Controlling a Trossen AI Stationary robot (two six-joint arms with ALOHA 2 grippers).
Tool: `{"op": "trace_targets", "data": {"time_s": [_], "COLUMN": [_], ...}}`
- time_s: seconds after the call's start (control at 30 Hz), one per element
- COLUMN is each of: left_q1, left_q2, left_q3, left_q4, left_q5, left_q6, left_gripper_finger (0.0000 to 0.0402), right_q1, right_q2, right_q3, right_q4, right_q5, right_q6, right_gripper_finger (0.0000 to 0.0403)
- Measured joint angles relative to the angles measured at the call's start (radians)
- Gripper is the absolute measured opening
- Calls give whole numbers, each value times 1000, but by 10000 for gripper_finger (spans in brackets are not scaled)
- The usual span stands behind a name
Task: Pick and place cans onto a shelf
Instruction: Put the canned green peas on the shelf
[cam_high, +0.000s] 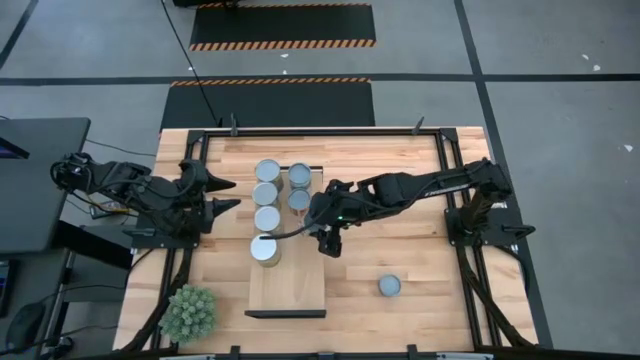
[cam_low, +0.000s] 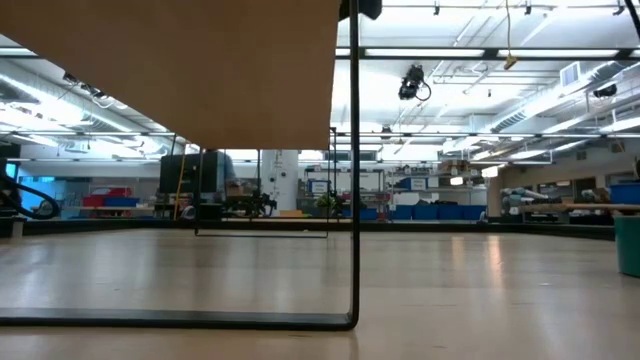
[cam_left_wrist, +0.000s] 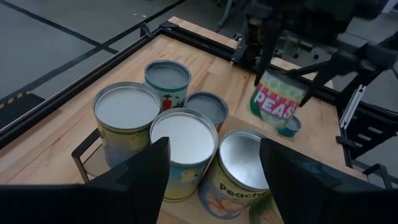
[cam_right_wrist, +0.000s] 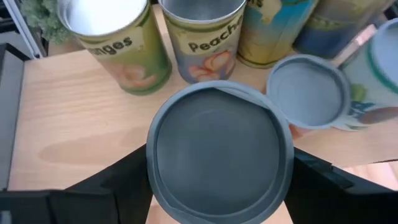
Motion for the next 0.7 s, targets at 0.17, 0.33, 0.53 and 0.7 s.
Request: {"op": "trace_targets", "data": {"time_s": [0.17, 0.33, 0.53, 0.7], "left_q1": [0, 0, 0, 0], "left_q2": [0, 0, 0, 0], "left_q3": [0, 0, 0, 0], "left_q4": [0, 0, 0, -1], "left_q5": [0, 0, 0, 0], "left_q6": [-5, -6, -6, -7], "left_gripper_finger": [254, 254, 254, 254], "right_q1": [-8, -9, -9, -11], "right_q2": [27, 40, 71, 103], "right_q3": [0, 2, 3, 0], "right_q4": [20, 36, 52, 60], "right_q5": [-10, -10, 7, 6], "right_q6": [-3, -14, -45, -69], "right_gripper_finger": [290, 290, 290, 290]}}
